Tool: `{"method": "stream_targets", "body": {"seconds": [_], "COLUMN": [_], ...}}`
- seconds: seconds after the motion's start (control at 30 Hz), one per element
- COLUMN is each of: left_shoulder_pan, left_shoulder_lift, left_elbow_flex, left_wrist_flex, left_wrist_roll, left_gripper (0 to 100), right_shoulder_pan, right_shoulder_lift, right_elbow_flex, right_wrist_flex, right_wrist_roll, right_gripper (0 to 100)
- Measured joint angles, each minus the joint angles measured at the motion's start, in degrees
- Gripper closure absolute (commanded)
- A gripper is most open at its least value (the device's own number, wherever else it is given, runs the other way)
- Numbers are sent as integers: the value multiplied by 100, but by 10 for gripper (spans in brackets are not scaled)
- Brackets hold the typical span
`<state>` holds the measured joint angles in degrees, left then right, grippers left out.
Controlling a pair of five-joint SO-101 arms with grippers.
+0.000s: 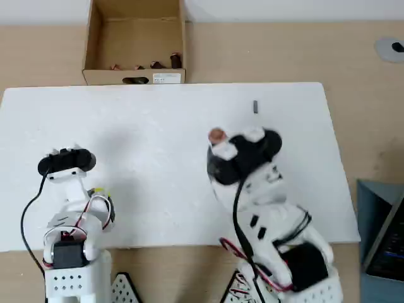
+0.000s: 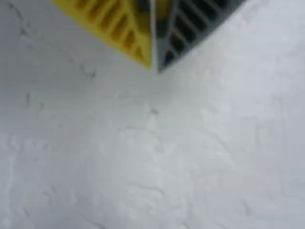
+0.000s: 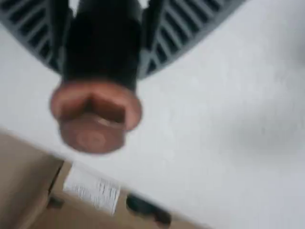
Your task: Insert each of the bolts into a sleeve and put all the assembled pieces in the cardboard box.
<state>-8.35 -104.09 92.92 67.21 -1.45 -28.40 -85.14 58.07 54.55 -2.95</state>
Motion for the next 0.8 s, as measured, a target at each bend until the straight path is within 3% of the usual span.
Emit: {"method": "stream_targets", "body": {"seconds": [0.37, 0.8], "left_shoulder_pan": [-492, -607], "left_shoulder_lift": [0, 0], "left_elbow_flex": [0, 0], "left_wrist_flex": [0, 0], "left_wrist_roll": [527, 668], "left_gripper": [996, 995], "right_shoulder_pan": [0, 0], "right_shoulder_lift": [2743, 4651], "right_elbow_flex": [-1925, -3305], "right_wrist_flex": [-897, -1574], "right_wrist_roll": [0, 0], "right_gripper": [990, 990]}}
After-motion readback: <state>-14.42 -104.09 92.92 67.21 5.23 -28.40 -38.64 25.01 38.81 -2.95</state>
